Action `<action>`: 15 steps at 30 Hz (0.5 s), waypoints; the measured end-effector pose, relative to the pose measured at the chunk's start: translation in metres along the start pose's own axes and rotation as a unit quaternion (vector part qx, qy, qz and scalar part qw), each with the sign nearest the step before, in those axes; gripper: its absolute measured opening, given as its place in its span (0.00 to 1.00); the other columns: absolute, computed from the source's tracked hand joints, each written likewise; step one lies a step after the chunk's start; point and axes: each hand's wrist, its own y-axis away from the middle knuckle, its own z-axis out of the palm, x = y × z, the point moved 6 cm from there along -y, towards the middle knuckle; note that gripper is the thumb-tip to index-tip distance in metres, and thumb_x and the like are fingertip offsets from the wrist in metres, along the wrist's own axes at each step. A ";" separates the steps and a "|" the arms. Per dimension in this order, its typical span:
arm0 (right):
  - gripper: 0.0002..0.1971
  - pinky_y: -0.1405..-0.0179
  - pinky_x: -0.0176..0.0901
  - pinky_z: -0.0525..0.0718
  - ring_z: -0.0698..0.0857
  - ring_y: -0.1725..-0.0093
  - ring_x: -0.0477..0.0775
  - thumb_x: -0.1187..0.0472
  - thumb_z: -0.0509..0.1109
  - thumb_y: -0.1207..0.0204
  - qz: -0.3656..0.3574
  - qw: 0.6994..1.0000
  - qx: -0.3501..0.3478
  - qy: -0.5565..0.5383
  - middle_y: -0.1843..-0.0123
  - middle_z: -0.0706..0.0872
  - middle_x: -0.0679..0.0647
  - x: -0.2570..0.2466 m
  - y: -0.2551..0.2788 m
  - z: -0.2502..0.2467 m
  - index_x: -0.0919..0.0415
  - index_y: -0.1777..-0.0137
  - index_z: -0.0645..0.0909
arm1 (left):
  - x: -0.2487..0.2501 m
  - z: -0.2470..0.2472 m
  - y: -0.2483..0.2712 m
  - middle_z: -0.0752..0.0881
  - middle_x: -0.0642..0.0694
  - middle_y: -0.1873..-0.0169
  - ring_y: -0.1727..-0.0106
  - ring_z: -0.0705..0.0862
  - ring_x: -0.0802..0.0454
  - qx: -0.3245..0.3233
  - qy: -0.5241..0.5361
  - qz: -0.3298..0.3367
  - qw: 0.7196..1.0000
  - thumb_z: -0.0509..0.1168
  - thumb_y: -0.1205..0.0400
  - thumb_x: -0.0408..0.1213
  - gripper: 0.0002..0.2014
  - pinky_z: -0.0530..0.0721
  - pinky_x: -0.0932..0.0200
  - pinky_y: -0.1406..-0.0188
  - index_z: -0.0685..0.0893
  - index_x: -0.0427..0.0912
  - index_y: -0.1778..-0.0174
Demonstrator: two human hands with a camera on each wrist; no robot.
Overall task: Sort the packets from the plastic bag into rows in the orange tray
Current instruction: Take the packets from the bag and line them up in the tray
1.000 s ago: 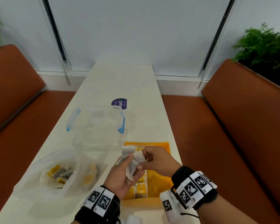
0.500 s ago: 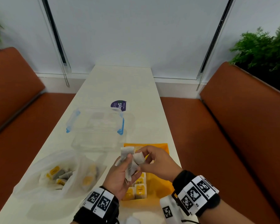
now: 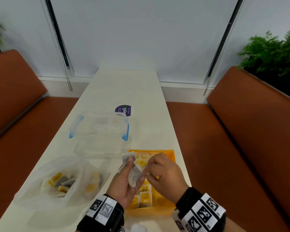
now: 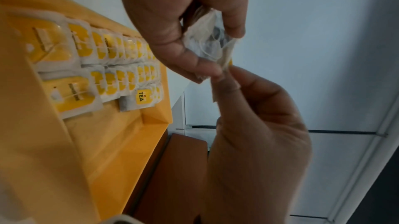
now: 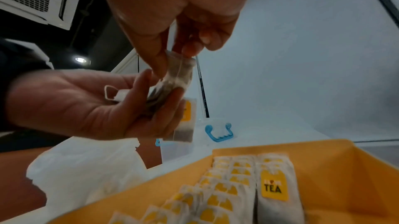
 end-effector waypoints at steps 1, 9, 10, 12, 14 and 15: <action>0.03 0.64 0.32 0.76 0.77 0.57 0.45 0.59 0.71 0.32 -0.005 1.000 -0.020 -0.004 0.62 0.82 0.47 -0.001 0.003 0.003 0.53 0.64 0.86 | 0.001 0.001 0.001 0.80 0.47 0.64 0.76 0.84 0.55 0.000 -0.004 0.005 1.000 0.66 0.27 0.45 0.07 0.84 0.65 0.80 0.81 0.49 0.56; 0.04 0.55 0.28 0.73 0.77 0.59 0.44 0.62 0.68 0.31 0.050 0.989 -0.085 -0.111 0.65 0.84 0.48 0.006 0.001 0.006 0.57 0.63 0.84 | 0.004 -0.007 -0.001 0.81 0.37 0.56 0.58 0.82 0.43 -0.008 -0.062 0.022 0.998 0.75 0.34 0.36 0.16 0.84 0.64 0.80 0.80 0.42 0.52; 0.04 0.56 0.29 0.74 0.77 0.60 0.44 0.62 0.68 0.31 0.049 0.989 -0.092 -0.106 0.66 0.84 0.49 0.007 0.000 0.007 0.57 0.64 0.84 | 0.004 -0.006 -0.001 0.82 0.38 0.58 0.61 0.84 0.45 -0.014 -0.070 0.028 0.997 0.78 0.35 0.36 0.18 0.83 0.64 0.79 0.81 0.43 0.53; 0.03 0.57 0.31 0.75 0.77 0.60 0.45 0.63 0.70 0.30 0.051 0.988 -0.103 -0.099 0.66 0.84 0.48 0.010 0.000 0.010 0.57 0.63 0.84 | 0.005 -0.005 -0.001 0.84 0.42 0.65 0.68 0.85 0.51 -0.024 -0.101 0.045 0.994 0.82 0.42 0.36 0.23 0.82 0.64 0.80 0.81 0.43 0.55; 0.03 0.58 0.29 0.75 0.78 0.60 0.43 0.61 0.70 0.30 0.065 0.986 -0.110 -0.110 0.65 0.84 0.48 0.013 0.002 0.013 0.56 0.62 0.85 | 0.006 -0.005 -0.002 0.84 0.44 0.69 0.72 0.84 0.53 -0.026 -0.129 0.063 0.989 0.77 0.41 0.31 0.19 0.81 0.65 0.80 0.81 0.42 0.56; 0.04 0.58 0.26 0.75 0.78 0.60 0.40 0.60 0.69 0.30 0.076 0.983 -0.114 -0.120 0.65 0.84 0.48 0.015 0.003 0.013 0.55 0.62 0.86 | 0.006 -0.006 -0.002 0.83 0.44 0.70 0.73 0.84 0.54 -0.025 -0.136 0.069 0.988 0.74 0.39 0.28 0.17 0.80 0.65 0.81 0.81 0.42 0.57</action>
